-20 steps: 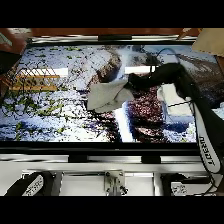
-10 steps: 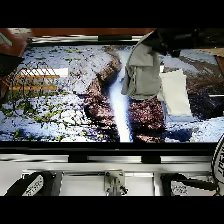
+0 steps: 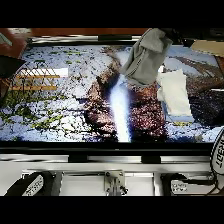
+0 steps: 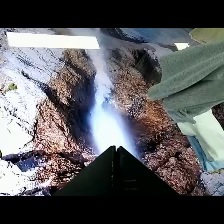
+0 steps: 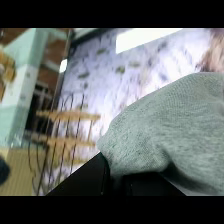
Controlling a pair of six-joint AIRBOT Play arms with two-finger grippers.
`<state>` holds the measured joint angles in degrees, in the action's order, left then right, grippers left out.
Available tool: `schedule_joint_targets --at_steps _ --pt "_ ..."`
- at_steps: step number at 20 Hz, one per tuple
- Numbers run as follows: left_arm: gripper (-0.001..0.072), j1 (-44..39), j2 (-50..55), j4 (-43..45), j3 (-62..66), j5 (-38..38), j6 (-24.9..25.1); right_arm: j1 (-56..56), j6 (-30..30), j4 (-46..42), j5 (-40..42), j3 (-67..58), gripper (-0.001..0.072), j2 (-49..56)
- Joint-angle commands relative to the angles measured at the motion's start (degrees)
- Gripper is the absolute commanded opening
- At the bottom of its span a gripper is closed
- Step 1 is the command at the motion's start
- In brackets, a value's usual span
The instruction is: Fold the shirts.
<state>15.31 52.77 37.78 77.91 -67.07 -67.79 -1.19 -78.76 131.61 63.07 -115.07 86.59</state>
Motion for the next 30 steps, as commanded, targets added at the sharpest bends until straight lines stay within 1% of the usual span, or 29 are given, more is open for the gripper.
schedule_joint_targets --at_steps 1,4,6,8,10,11,12,14,15,19,24,28,30 --pt "0.0032 0.0 0.0 0.0 0.0 -0.1 0.0 -0.2 0.2 -3.4 -13.3 -0.2 0.0068 4.0" --pt "0.0032 0.0 0.0 0.0 -0.7 -0.6 0.1 -1.2 -0.1 -4.7 -23.1 -0.2 0.0068 8.9" --pt "0.0032 0.0 0.0 0.0 -1.9 -1.2 0.0 -1.5 -1.3 -4.7 -32.1 -0.2 0.0068 11.8" --pt "0.0032 0.0 -0.1 0.0 -3.2 -2.2 0.0 -1.6 -3.8 -4.7 -43.3 -0.2 0.0068 14.2" --pt "0.0032 0.0 -0.1 0.0 -4.5 -3.1 0.0 -1.6 -8.2 -5.2 -53.2 -0.2 0.0068 15.9" --pt "0.0032 0.0 -0.1 0.0 -5.0 -3.6 0.0 -1.6 -9.7 -7.1 -57.3 -0.2 0.0068 16.7" --pt "0.0032 0.0 -0.1 0.0 -5.2 -4.0 0.0 -1.7 -10.1 -9.9 -59.5 -0.2 0.0068 17.4" --pt "0.0032 0.0 -0.1 0.0 -5.2 -4.2 0.0 -2.5 -10.0 -15.2 -59.8 -0.2 0.0068 19.0" --pt "0.0032 0.0 -0.1 0.0 -5.2 -4.1 0.0 -3.2 -10.0 -16.2 -59.8 -0.2 0.0068 19.8" --pt "0.0032 0.0 -0.1 0.0 -5.2 -4.1 0.0 -6.0 -7.8 -16.0 -59.7 -0.2 0.0068 24.0" --pt "0.0032 0.0 -0.1 0.0 -5.2 -4.1 0.0 -7.3 -7.8 -16.1 -61.4 -0.2 0.0068 27.1" --pt "0.0032 0.0 -0.1 0.0 -5.2 -4.1 -0.4 -7.3 -8.1 -16.8 -56.8 -0.2 0.0068 26.9" --pt "0.0032 0.0 -0.1 0.0 -5.2 -4.1 -0.9 -7.5 -8.5 -17.3 -51.8 -0.2 0.0068 25.7"
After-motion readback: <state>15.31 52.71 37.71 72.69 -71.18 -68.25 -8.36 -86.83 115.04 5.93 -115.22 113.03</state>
